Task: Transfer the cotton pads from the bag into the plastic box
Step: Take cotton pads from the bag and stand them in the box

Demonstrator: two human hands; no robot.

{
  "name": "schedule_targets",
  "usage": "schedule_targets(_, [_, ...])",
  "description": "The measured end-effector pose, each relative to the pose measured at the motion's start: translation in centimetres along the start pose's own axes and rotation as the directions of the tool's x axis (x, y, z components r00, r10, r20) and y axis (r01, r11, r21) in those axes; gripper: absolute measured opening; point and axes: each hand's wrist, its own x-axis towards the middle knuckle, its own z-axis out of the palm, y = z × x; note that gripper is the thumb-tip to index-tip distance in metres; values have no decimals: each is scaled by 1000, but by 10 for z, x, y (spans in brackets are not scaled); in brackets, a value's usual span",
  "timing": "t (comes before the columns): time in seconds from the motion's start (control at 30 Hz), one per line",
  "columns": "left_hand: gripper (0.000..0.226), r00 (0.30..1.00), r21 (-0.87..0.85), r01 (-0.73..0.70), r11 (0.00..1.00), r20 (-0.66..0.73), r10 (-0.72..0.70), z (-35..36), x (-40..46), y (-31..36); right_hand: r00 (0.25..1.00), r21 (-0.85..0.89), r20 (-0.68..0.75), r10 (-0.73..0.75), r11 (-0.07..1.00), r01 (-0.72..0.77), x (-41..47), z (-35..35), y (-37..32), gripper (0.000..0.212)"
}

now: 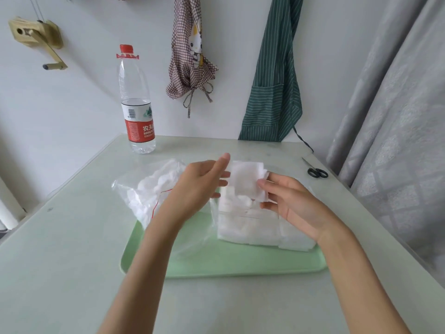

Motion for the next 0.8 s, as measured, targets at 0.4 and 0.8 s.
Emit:
schedule_targets(0.4, [10,999,-103,-14,995,38,18,40,28,-28,976,-61,-218,-18,998,5,2,-27,3,33])
schedule_targets(0.8, [9,981,-98,-191,977,-59,186,45,29,-25,992,-198,-123,-38,980,13,1,-35,4,61])
